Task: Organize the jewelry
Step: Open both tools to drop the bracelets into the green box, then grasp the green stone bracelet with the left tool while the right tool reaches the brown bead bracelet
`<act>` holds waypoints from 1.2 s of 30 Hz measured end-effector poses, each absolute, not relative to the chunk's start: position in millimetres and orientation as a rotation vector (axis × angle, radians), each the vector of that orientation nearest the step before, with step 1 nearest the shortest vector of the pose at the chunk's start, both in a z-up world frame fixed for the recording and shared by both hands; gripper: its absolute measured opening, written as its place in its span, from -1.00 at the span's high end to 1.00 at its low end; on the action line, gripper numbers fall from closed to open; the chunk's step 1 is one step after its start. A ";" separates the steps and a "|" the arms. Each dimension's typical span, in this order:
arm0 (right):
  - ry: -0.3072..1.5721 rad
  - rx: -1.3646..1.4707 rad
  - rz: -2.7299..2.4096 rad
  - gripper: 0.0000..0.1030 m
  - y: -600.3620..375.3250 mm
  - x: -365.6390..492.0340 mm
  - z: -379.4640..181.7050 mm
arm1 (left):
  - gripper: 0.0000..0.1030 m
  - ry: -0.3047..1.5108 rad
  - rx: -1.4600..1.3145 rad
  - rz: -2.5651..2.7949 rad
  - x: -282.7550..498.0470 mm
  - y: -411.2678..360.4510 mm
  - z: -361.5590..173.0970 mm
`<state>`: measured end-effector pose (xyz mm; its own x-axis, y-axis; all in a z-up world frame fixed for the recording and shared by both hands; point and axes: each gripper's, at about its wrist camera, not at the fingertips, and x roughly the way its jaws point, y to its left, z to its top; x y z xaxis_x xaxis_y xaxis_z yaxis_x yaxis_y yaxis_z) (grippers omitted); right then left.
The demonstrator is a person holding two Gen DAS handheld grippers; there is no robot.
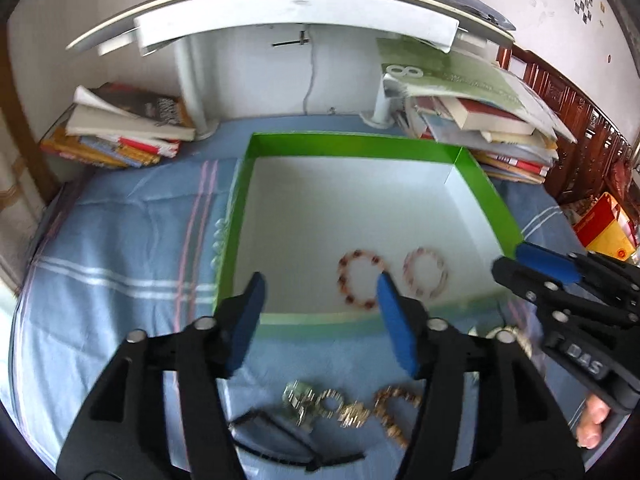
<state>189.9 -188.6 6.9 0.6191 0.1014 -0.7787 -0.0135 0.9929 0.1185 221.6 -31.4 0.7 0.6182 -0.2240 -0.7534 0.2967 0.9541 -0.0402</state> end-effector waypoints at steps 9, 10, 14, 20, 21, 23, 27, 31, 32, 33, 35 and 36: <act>1.021 0.070 0.144 0.39 -140.6 144.8 -45.6 | -0.07 1.000 -0.002 -0.342 199.1 -14.6 -47.8; 1.031 0.064 0.134 0.39 -137.4 144.2 -49.9 | -0.07 1.007 0.008 -0.343 199.1 -16.3 -51.9; 1.047 0.041 0.112 0.40 -132.2 143.6 -59.5 | -0.07 1.040 0.035 -0.312 200.8 -16.3 -65.9; 1.077 0.029 0.095 0.40 -130.2 150.2 -73.1 | 0.01 1.052 0.047 -0.306 201.1 -13.7 -72.7; 1.082 0.025 0.091 0.40 -129.7 152.1 -75.9 | 0.02 1.056 0.046 -0.308 201.5 -14.2 -74.1; 1.071 0.009 0.081 0.40 -128.8 152.6 -76.4 | 0.12 1.071 0.046 -0.310 203.3 -15.8 -79.1; 1.062 -0.013 0.074 0.40 -126.9 148.8 -76.5 | 0.16 1.059 0.073 -0.301 201.9 -20.2 -80.2; 1.042 -0.058 0.065 0.43 -119.8 146.2 -76.5 | 0.52 1.061 0.038 -0.338 199.9 -18.2 -79.8; 1.039 -0.065 0.072 0.63 -117.9 144.4 -76.5 | 0.70 1.067 0.027 -0.356 198.9 -18.8 -80.0; 1.042 -0.061 0.096 0.78 -116.3 142.4 -76.3 | 0.70 1.070 0.031 -0.359 197.5 -20.3 -80.8; 1.045 -0.081 0.100 0.84 -112.2 139.0 -75.3 | 0.71 1.062 0.057 -0.351 193.9 -24.6 -80.8; 1.043 -0.091 0.102 0.84 -111.6 135.9 -75.2 | 0.72 1.064 0.063 -0.353 191.7 -25.8 -80.4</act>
<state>135.9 -111.6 -75.2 0.4994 0.0409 -0.8654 -0.1271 0.9915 -0.0265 191.7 -25.8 -80.4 0.4350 -0.2530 -0.8642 0.3129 0.9424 -0.1184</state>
